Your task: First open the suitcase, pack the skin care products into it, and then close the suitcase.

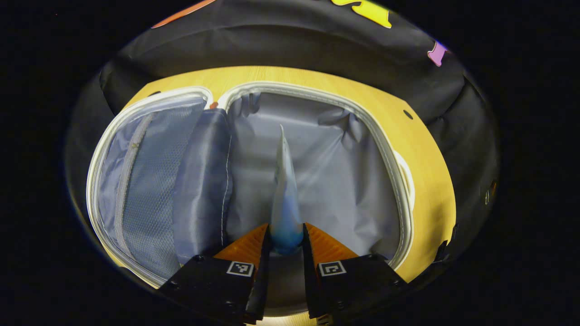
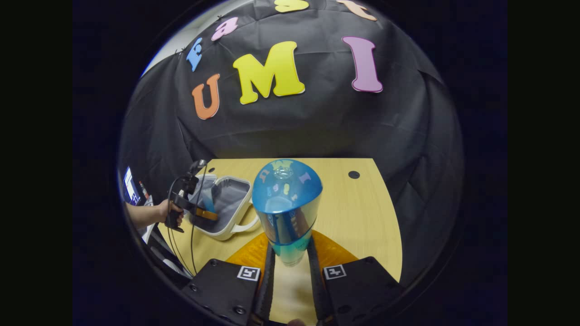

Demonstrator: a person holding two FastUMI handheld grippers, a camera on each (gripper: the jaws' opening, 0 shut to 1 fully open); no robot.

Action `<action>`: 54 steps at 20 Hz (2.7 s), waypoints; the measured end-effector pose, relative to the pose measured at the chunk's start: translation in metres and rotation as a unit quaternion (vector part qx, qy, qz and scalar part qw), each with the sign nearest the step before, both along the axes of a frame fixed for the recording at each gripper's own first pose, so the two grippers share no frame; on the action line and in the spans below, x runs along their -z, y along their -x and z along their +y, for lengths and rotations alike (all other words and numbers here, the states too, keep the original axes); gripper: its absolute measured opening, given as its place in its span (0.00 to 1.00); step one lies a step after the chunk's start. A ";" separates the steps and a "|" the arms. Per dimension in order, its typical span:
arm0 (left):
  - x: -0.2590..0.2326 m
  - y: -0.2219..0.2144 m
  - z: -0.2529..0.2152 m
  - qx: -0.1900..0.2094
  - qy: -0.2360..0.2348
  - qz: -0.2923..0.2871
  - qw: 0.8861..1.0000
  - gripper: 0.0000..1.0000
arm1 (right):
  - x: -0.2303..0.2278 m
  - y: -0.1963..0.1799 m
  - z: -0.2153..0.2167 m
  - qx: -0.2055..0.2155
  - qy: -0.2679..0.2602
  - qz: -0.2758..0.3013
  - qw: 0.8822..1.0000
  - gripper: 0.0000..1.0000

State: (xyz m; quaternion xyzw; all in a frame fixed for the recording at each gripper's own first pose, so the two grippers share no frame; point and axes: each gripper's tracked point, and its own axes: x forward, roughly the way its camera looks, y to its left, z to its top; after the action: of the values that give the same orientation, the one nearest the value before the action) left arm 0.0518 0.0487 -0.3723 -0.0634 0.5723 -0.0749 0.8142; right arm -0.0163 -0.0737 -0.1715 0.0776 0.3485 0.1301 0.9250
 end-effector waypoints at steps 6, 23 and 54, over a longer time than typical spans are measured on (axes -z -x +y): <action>0.001 -0.005 0.002 0.000 -0.021 0.056 0.998 0.38 | -0.006 0.005 0.005 0.008 -0.011 -0.002 1.000 0.34; -0.012 -0.002 -0.006 -0.030 -0.045 0.028 0.998 0.91 | -0.023 0.012 0.066 -0.036 -0.012 -0.020 0.999 0.34; -0.128 0.180 0.108 -0.276 0.017 -0.260 0.925 0.98 | 0.198 -0.073 0.328 -0.008 -0.021 0.311 0.950 0.34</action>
State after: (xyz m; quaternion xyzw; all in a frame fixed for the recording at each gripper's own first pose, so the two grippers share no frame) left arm -0.1281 0.1569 -0.2439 -0.2111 0.2986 0.1287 0.9218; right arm 0.0566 0.2541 -0.3694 0.1305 0.6164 0.1142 0.7681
